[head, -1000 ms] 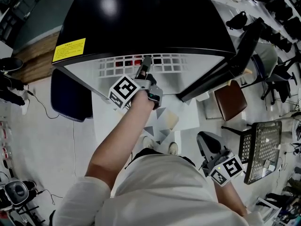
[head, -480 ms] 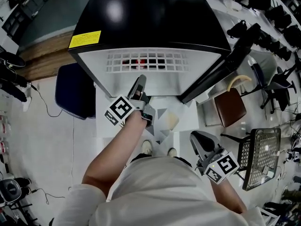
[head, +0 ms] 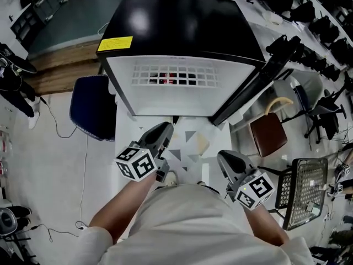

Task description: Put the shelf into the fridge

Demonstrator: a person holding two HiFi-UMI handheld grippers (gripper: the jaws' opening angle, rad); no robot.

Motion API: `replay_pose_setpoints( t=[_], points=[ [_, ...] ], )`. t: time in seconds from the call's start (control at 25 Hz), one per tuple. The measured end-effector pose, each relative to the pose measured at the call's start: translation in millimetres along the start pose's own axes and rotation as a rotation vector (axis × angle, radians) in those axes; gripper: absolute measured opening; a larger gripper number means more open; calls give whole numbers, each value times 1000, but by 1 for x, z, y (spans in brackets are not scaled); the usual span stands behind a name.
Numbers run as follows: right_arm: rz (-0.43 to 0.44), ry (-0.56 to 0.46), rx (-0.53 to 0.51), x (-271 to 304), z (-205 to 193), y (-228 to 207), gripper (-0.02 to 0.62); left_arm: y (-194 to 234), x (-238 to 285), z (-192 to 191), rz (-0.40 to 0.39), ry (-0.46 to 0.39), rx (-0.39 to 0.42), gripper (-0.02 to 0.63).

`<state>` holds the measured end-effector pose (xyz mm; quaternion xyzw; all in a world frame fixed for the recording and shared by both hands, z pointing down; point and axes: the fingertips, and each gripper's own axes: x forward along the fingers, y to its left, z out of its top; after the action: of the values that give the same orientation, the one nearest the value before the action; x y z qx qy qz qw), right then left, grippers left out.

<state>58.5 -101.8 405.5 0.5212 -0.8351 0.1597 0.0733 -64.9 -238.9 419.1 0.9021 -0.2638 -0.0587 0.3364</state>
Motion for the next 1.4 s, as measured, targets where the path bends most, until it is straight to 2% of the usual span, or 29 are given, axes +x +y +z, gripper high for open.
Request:
replay_pose_setpoints(
  t=[0.08, 0.16, 0.32, 0.76, 1.4],
  points=[
    [5, -5, 6, -1, -1, 0, 25, -15, -12, -7, -22, 47, 113, 51],
    [8, -9, 8, -2, -1, 0, 25, -29, -21, -16, -51, 92, 187, 51],
    [15, -9, 4, -4, -2, 2, 25, -45, -35, -39, -91, 167, 242, 46],
    [17, -22, 3, -10, -6, 4, 10, -55, -39, -64, -132, 227, 242, 43],
    [17, -24, -21, -5, 1, 9, 8, -53, -37, -61, -143, 238, 240, 43]
  ],
)
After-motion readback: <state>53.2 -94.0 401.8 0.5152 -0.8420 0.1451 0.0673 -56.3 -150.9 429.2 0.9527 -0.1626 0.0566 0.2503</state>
